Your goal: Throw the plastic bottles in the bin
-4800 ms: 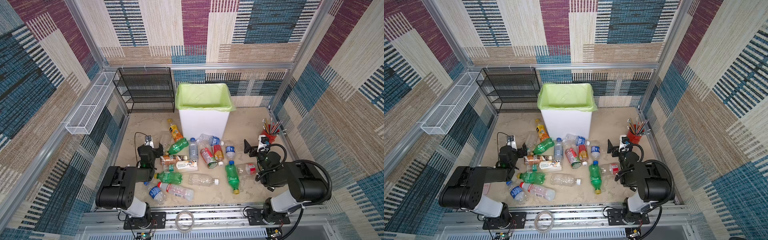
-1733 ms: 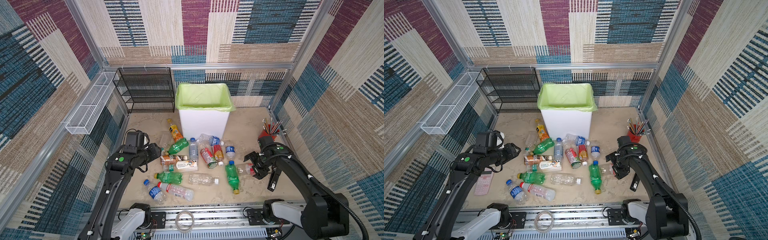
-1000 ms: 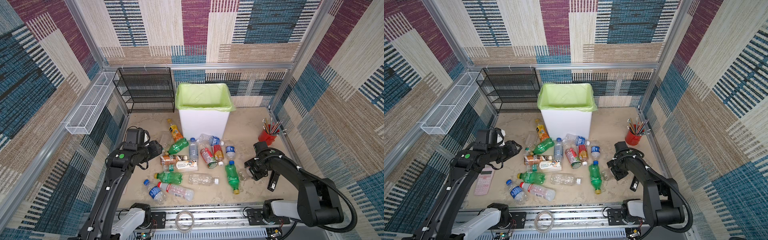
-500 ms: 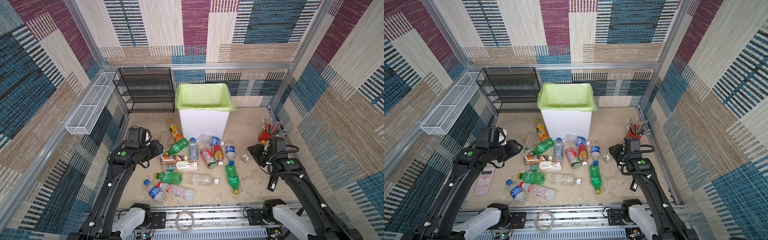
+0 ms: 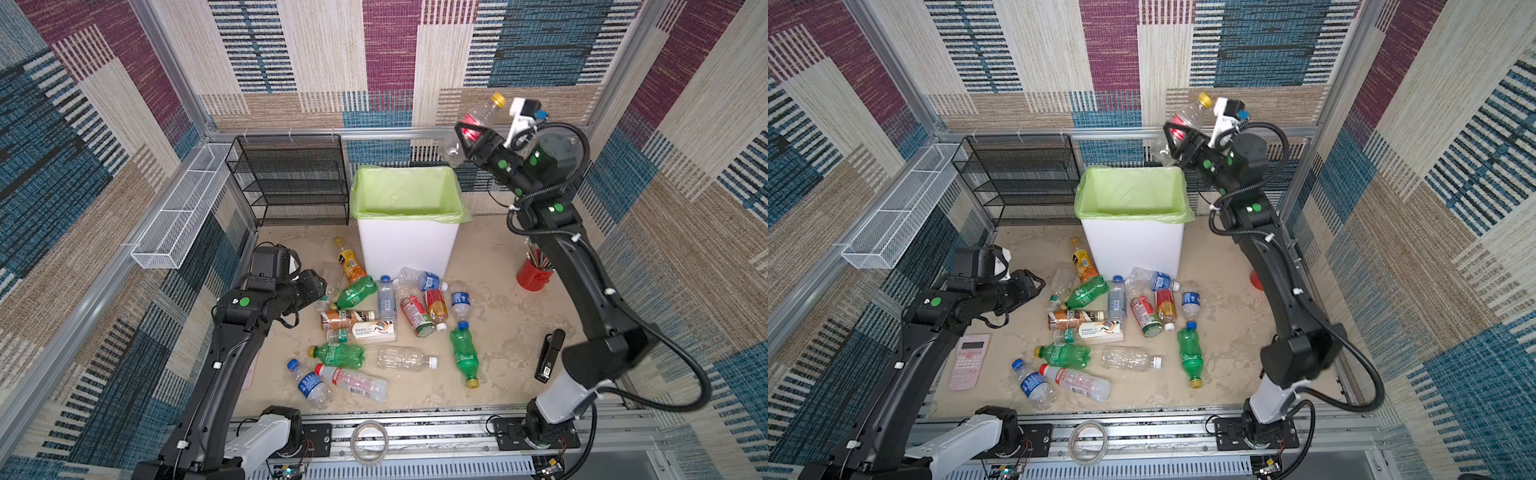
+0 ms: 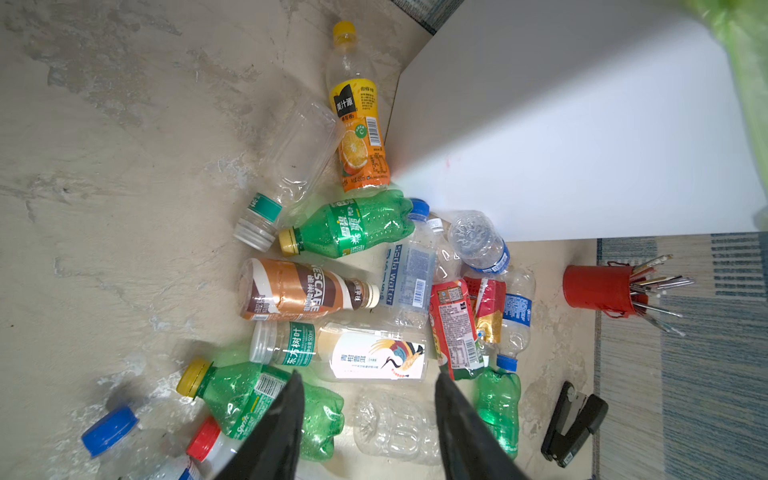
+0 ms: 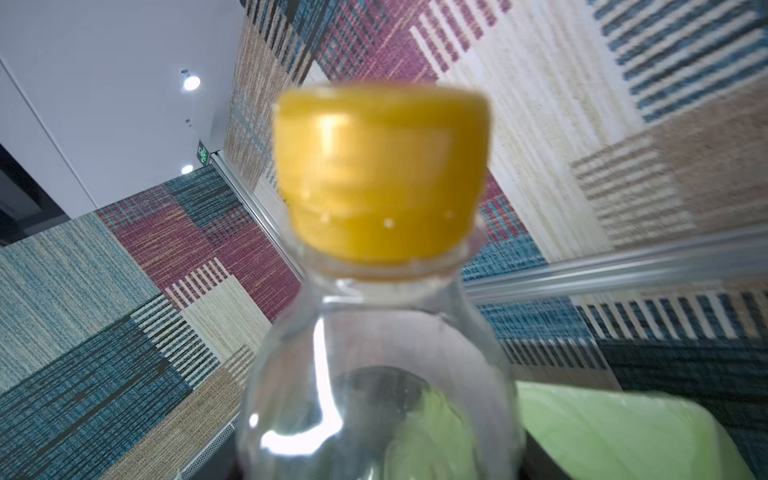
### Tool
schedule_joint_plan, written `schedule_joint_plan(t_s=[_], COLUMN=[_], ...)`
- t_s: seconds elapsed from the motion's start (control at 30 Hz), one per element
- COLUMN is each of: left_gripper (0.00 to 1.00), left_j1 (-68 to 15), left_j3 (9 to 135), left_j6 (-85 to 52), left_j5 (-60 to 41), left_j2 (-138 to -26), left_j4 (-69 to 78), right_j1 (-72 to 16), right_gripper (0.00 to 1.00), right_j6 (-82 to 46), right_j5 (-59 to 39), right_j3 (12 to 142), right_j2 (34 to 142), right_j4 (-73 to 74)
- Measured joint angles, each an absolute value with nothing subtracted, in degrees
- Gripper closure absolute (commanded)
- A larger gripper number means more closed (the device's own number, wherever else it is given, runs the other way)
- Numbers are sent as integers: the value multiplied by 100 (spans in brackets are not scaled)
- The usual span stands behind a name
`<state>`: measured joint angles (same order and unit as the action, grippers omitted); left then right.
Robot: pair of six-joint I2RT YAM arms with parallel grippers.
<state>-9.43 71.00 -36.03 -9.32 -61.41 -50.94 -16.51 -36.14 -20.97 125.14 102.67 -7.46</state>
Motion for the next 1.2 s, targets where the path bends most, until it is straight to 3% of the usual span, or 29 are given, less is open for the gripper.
schedule_joint_plan(t_s=[0.13, 0.37, 0.47, 0.67, 0.77, 1.0, 1.2], left_gripper=[47, 47, 47, 47, 43, 37, 31], left_j1=[-943, -943, -943, -943, -943, -913, -917], left_j3=[7177, 7177, 7177, 7072, 7002, 6514, 5487], left_j6=[-3601, -3601, -3601, -3776, -4093, -5046, -5476], left_j5=[-884, -786, -786, -766, -554, -5, -117], left_j2=[-6106, -6165, -6184, -6147, -6058, -5789, -5601], left_j4=[-5085, -5096, -5129, -5478, -5953, -7096, -7273], right_j1=[-1673, -1426, -1337, -1310, -1328, -1544, -1575], right_gripper=[0, 7, 11, 22, 22, 21, 18], right_j6=[-3170, -2694, -2679, -3295, -3741, -4274, -4316], right_j5=[-1675, -1140, -1004, -1061, -1155, -1546, -1848], right_j3=[14178, 13504, 12272, 8195, 6667, 4488, 3693], right_j2=[10676, 9507, 8879, 7161, 6512, 5754, 5717], right_j4=[-1643, -1483, -1525, -1649, -1885, -1968, -1925])
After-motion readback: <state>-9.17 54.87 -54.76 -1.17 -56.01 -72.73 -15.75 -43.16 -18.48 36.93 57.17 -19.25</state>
